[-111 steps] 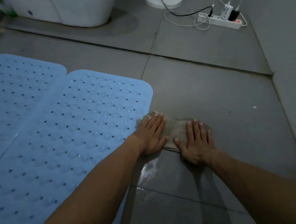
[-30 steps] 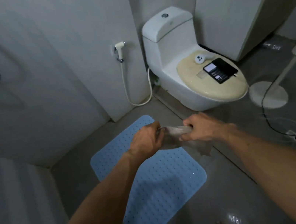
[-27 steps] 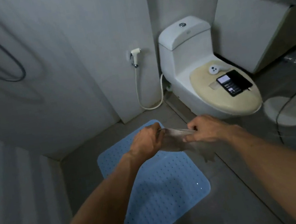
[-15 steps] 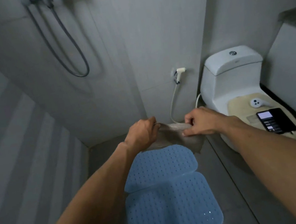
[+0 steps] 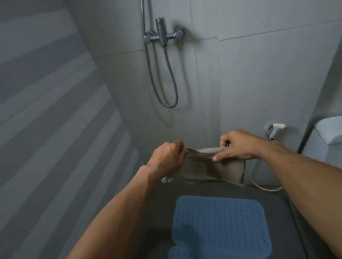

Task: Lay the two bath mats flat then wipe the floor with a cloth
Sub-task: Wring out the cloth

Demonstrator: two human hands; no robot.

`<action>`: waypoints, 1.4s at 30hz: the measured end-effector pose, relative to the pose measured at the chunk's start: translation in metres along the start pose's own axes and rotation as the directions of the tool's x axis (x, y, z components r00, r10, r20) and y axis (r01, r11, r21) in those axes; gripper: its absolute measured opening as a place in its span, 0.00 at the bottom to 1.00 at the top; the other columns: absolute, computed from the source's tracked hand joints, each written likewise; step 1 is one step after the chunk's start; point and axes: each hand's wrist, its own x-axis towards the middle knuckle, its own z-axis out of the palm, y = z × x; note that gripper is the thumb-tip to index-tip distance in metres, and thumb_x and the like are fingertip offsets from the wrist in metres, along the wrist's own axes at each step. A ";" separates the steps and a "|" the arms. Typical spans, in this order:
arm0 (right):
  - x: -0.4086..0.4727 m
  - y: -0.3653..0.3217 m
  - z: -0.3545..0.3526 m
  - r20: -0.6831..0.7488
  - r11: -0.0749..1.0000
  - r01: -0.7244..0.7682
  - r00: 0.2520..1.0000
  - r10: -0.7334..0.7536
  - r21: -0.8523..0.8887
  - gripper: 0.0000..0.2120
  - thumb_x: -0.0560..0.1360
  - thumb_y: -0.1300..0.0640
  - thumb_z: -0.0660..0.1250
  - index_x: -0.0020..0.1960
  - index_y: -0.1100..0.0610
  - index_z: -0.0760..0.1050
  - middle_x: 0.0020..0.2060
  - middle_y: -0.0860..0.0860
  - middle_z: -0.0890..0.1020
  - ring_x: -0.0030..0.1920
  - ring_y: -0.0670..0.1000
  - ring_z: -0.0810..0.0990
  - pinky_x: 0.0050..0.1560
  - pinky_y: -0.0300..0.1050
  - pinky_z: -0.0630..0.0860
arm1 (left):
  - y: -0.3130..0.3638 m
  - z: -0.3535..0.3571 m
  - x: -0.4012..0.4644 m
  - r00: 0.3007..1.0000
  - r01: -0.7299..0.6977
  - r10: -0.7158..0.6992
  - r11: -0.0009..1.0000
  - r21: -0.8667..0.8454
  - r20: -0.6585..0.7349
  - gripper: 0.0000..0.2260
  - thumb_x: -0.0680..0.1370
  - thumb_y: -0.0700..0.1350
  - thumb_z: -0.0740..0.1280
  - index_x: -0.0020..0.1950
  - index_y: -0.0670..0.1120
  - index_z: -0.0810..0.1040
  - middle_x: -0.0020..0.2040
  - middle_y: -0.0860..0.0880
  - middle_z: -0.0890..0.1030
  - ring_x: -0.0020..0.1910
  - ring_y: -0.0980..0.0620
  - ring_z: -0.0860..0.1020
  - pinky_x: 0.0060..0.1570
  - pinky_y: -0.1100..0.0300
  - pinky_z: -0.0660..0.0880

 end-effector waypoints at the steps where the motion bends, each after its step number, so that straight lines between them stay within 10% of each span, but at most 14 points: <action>1: 0.004 -0.005 -0.007 0.017 0.999 0.038 0.999 -0.038 0.004 0.19 0.65 0.37 0.77 0.41 0.50 0.75 0.35 0.45 0.78 0.37 0.45 0.75 0.35 0.42 0.69 | 0.001 -0.007 -0.005 0.999 0.047 -0.047 0.999 0.009 -0.028 0.11 0.80 0.53 0.60 0.45 0.47 0.73 0.45 0.41 0.82 0.46 0.36 0.79 0.41 0.50 0.73; 20: -0.005 -0.231 0.029 0.085 0.754 0.623 0.757 -0.648 0.209 0.05 0.72 0.51 0.75 0.44 0.50 0.80 0.40 0.47 0.83 0.40 0.46 0.80 0.40 0.39 0.72 | -0.008 -0.155 -0.248 0.675 0.718 -0.649 0.687 0.108 -0.351 0.10 0.79 0.52 0.62 0.49 0.46 0.77 0.49 0.42 0.82 0.49 0.38 0.79 0.44 0.52 0.73; 28: -0.068 -0.352 0.082 0.040 0.552 0.798 0.560 -0.827 0.241 0.07 0.72 0.61 0.71 0.45 0.49 0.79 0.39 0.48 0.82 0.37 0.48 0.78 0.34 0.35 0.73 | -0.010 -0.192 -0.380 0.479 0.837 -0.736 0.547 -0.003 -0.479 0.08 0.77 0.50 0.66 0.51 0.47 0.78 0.46 0.42 0.83 0.46 0.39 0.80 0.46 0.50 0.78; 33: -0.101 -0.416 0.116 0.037 0.453 0.874 0.454 -0.890 0.179 0.12 0.76 0.56 0.71 0.42 0.39 0.84 0.46 0.46 0.78 0.48 0.49 0.78 0.50 0.43 0.75 | 0.003 -0.212 -0.445 0.386 0.882 -0.744 0.472 -0.019 -0.545 0.06 0.76 0.50 0.66 0.52 0.52 0.73 0.40 0.44 0.82 0.41 0.39 0.79 0.43 0.49 0.78; 38: -0.147 -0.469 0.143 0.038 0.314 0.944 0.311 -0.950 0.102 0.10 0.79 0.51 0.67 0.52 0.37 0.83 0.49 0.46 0.75 0.50 0.51 0.77 0.49 0.45 0.72 | 0.030 -0.232 -0.505 0.372 0.898 -0.728 0.438 0.026 -0.576 0.07 0.78 0.50 0.65 0.55 0.55 0.71 0.33 0.46 0.78 0.34 0.41 0.76 0.39 0.47 0.78; 42: -0.187 -0.508 0.166 0.081 0.171 0.983 0.166 -0.983 0.066 0.13 0.81 0.51 0.62 0.59 0.36 0.80 0.51 0.49 0.75 0.53 0.54 0.77 0.50 0.48 0.73 | 0.056 -0.249 -0.547 0.391 0.917 -0.709 0.352 0.186 -0.587 0.09 0.79 0.47 0.63 0.57 0.54 0.78 0.47 0.47 0.83 0.44 0.42 0.80 0.41 0.52 0.77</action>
